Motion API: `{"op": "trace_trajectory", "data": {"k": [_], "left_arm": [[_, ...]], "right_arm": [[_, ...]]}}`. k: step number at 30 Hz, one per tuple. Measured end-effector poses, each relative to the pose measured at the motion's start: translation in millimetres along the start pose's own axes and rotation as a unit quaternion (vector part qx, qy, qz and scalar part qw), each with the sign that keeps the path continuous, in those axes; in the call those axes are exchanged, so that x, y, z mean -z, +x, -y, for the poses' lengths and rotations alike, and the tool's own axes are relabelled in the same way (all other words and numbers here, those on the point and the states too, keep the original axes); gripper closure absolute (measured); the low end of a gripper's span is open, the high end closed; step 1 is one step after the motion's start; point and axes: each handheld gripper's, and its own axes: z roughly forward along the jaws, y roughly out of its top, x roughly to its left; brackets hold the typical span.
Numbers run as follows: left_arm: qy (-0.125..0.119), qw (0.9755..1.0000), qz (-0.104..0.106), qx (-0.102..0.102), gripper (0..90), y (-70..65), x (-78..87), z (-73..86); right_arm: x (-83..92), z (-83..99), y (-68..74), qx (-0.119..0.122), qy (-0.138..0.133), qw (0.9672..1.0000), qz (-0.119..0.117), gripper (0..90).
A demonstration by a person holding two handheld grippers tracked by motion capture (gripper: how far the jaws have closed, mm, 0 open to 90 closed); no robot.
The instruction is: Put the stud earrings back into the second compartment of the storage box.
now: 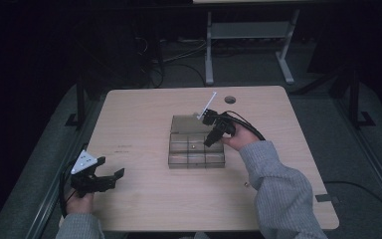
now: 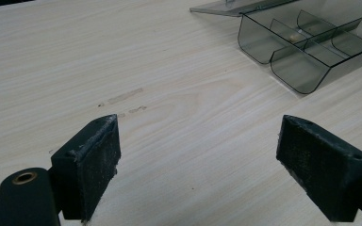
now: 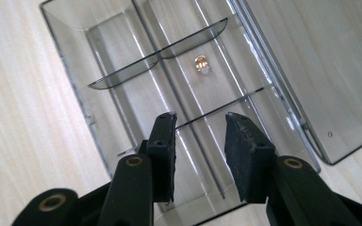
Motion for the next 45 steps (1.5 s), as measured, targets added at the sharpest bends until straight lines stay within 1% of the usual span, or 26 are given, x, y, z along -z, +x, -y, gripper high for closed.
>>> {"op": "trace_trajectory", "data": {"k": [1, 4, 8, 11, 12, 13, 14, 15, 18, 21, 22, 23, 24, 28, 29, 31, 37, 40, 41, 45], "left_arm": [[-0.001, 1.0, -0.001, 0.003, 14.0, -0.4, -0.1, 0.1], [0.0, 1.0, 0.0, 0.001, 14.0, -0.3, -0.2, 0.1], [0.001, 1.0, -0.001, 0.001, 14.0, -0.7, -0.6, 0.0], [-0.001, 1.0, -0.001, 0.001, 14.0, -0.9, -1.0, 0.2], [0.001, 1.0, -0.001, 0.001, 14.0, -0.9, -0.8, 0.1], [0.001, 1.0, -0.001, 0.001, 14.0, -0.8, -0.7, 0.1], [0.0, 1.0, -0.001, 0.001, 14.0, -0.8, -0.7, 0.2], [0.0, 1.0, -0.001, 0.002, 13.9, -0.8, -0.6, 0.3], [0.0, 1.0, -0.002, 0.003, 13.9, -0.6, -0.6, 0.4], [0.0, 1.0, -0.002, 0.003, 14.0, -0.7, -0.6, 0.4], [0.0, 1.0, -0.001, 0.002, 14.0, -0.7, -0.6, 0.4], [0.001, 1.0, -0.002, 0.002, 14.0, -0.8, -0.6, 0.4], [0.001, 1.0, -0.002, 0.001, 14.0, -0.8, -0.6, 0.3], [0.001, 1.0, -0.002, 0.002, 14.0, -1.0, -0.6, 0.4], [0.002, 1.0, -0.002, 0.001, 14.0, -1.1, -0.5, 0.4], [0.002, 1.0, -0.002, 0.001, 14.0, -1.1, -0.5, 0.4], [0.004, 1.0, -0.002, 0.0, 14.0, -1.0, -0.4, 0.4], [0.003, 1.0, -0.002, 0.001, 14.0, -1.0, -0.5, 0.4], [0.002, 1.0, -0.001, 0.001, 14.0, -1.0, -0.6, 0.5], [0.001, 1.0, -0.002, 0.003, 14.0, -1.1, -0.3, 0.6]], "right_arm": [[1.9, 3.4, 0.0, -0.001, -0.004, 1.0, -0.001, 63.2], [4.7, 11.9, 0.0, -0.005, -0.008, 1.0, 0.0, 62.7], [6.3, 24.4, -1.6, -0.012, -0.007, 0.9999, -0.002, 61.8], [7.1, 32.9, -3.4, -0.018, -0.012, 0.9998, -0.004, 61.4], [7.4, 34.8, -3.9, -0.021, -0.008, 0.9997, -0.004, 60.9], [7.9, 36.6, -3.9, -0.021, -0.007, 0.9998, -0.001, 60.8], [9.0, 39.1, -3.8, -0.019, -0.012, 0.9997, -0.004, 60.5], [9.7, 40.6, -3.3, -0.022, -0.013, 0.9997, -0.006, 60.1], [11.5, 47.6, -1.3, -0.02, -0.014, 0.9997, -0.008, 59.3], [13.4, 55.0, 0.1, -0.021, -0.012, 0.9997, -0.006, 58.6], [13.4, 55.0, 0.1, -0.021, -0.012, 0.9997, -0.006, 58.6], [14.4, 57.7, 0.6, -0.019, -0.016, 0.9997, -0.003, 58.6], [16.4, 63.1, 1.2, -0.023, -0.023, 0.9994, -0.007, 58.4], [17.7, 70.3, 2.5, -0.023, -0.025, 0.9994, -0.006, 57.9], [18.5, 75.1, 3.3, -0.024, -0.024, 0.9994, -0.005, 57.5], [19.6, 78.8, 3.6, -0.025, -0.029, 0.9992, -0.009, 57.4], [19.8, 90.5, 5.8, -0.032, -0.031, 0.999, -0.008, 56.9], [20.0, 94.2, 7.0, -0.03, -0.032, 0.999, -0.008, 56.9], [20.9, 98.9, 8.9, -0.032, -0.036, 0.9988, -0.009, 56.9], [21.3, 103.7, 11.4, -0.034, -0.038, 0.9987, -0.011, 57.0]]}}
